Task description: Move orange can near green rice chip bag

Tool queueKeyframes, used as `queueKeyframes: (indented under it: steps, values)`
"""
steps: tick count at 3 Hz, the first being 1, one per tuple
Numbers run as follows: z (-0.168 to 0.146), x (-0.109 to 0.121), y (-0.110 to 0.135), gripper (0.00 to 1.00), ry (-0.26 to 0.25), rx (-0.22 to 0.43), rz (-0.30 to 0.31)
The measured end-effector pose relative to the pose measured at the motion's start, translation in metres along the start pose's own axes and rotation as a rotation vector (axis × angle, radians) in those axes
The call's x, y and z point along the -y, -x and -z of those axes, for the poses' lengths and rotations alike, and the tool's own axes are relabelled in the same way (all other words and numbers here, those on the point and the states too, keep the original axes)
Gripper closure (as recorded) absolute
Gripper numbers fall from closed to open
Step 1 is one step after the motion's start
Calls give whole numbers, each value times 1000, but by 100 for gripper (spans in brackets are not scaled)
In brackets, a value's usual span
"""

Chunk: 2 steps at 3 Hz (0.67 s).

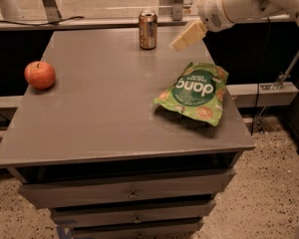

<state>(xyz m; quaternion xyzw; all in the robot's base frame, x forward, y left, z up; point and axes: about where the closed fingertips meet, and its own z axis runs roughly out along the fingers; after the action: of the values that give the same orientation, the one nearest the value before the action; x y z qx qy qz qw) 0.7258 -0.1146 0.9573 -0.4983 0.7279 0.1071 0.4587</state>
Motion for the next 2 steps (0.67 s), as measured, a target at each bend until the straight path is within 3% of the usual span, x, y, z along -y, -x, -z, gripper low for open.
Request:
queueKeyframes:
  steps: [1,2]
  values:
    - [-20,10,2,0,-19,69,-47]
    - [-55,34,6,0,-41,195,-160]
